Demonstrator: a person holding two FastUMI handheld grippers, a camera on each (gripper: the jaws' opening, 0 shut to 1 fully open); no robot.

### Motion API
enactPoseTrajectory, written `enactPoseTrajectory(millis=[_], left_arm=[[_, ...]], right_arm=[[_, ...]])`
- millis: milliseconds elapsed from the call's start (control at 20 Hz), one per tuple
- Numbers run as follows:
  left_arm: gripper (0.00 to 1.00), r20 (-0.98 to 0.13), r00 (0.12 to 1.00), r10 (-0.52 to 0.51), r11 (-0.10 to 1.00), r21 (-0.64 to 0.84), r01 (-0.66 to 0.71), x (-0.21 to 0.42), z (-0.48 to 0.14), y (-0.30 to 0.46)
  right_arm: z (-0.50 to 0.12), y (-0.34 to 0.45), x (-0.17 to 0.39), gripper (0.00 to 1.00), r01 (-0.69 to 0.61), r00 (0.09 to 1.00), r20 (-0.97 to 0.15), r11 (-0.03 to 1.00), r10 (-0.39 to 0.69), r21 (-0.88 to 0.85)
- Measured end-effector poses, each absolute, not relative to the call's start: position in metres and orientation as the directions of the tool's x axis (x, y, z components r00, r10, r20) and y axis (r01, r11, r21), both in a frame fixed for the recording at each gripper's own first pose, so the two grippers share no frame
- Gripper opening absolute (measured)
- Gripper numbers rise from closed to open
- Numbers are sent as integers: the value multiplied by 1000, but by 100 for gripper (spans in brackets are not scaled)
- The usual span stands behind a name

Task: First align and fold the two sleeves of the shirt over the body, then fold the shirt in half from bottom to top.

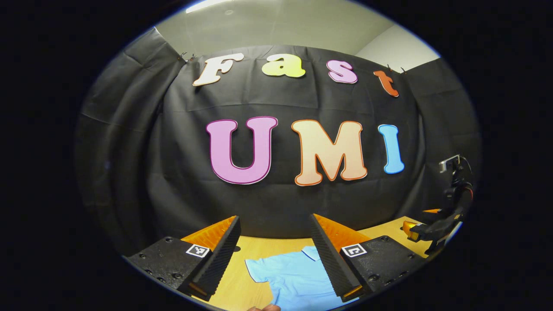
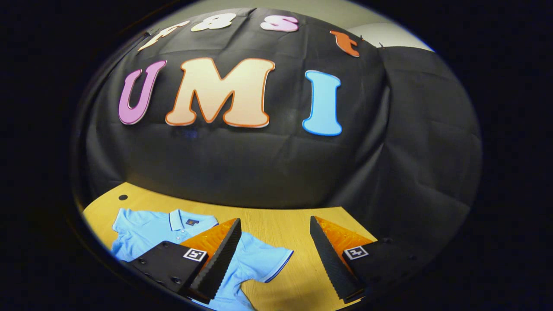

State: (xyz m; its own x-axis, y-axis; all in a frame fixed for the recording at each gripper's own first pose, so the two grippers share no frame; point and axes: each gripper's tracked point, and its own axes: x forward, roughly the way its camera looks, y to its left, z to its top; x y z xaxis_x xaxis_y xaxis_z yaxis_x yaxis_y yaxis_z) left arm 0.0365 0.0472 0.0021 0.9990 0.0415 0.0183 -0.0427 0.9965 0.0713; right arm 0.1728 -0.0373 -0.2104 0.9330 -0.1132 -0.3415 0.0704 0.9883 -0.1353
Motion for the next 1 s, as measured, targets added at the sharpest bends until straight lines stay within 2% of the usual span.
enactPoseTrajectory(millis=[350, 1000], left_arm=[[94, -2, 998, 64, 994, 90, -64, 54, -9, 65], [95, -77, 994, 80, 994, 84, -73, 73, -39, 78]], right_arm=[[-282, -49, 200, 99, 98, 880, -447, 983, -159, -156], [-411, -83, 197, 99, 208, 677, -701, 972, -222, -107]])
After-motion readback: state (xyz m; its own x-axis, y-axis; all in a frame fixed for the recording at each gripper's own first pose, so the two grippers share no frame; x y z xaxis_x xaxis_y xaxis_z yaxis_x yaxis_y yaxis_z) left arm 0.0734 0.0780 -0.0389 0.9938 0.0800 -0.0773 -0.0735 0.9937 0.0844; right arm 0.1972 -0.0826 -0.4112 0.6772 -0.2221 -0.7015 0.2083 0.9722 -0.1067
